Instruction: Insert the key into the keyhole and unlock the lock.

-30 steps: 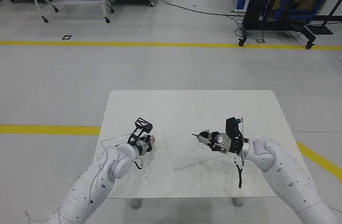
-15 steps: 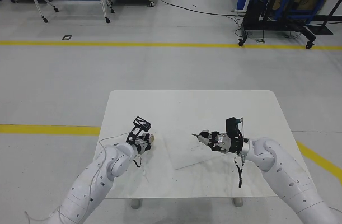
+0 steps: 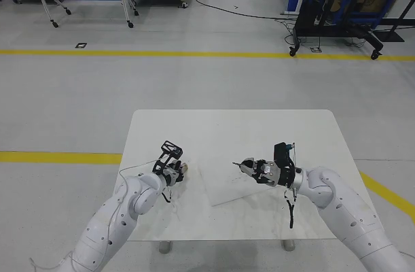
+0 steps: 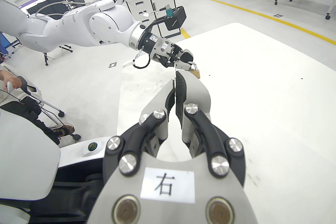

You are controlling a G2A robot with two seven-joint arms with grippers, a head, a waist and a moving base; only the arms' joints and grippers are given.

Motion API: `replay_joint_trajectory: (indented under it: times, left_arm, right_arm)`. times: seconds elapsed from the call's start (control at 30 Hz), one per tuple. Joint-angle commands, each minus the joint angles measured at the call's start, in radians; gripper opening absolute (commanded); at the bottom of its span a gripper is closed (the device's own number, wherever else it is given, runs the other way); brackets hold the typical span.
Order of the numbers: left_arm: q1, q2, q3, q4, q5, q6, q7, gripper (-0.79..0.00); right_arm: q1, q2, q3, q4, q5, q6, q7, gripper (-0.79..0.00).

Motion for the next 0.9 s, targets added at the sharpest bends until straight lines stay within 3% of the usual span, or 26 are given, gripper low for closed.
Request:
replay_joint_trajectory:
  times: [0.0, 0.17, 0.23, 0.63, 0.87]
  left_arm:
    - [-0.001, -0.001, -0.002, 0.0, 0.0, -0.002, 0.003, -0.662]
    - [-0.019, -0.006, 0.005, 0.028, -0.002, -0.034, 0.006, -0.668]
    - [-0.033, -0.01, 0.012, 0.047, -0.003, -0.037, 0.007, -0.785]
    - [-0.063, -0.023, 0.023, 0.095, 0.012, -0.042, 0.018, -0.785]
    - [-0.053, -0.024, 0.023, 0.078, 0.047, -0.08, 0.1, -0.785]
  right_arm:
    - [0.0, 0.0, 0.0, 0.0, 0.0, 0.0, 0.0, -0.785]
    - [0.0, 0.0, 0.0, 0.0, 0.0, 0.0, 0.0, -0.785]
    - [0.0, 0.0, 0.0, 0.0, 0.0, 0.0, 0.0, -0.785]
    - [0.0, 0.0, 0.0, 0.0, 0.0, 0.0, 0.0, -0.785]
    - [0.0, 0.0, 0.0, 0.0, 0.0, 0.0, 0.0, -0.785]
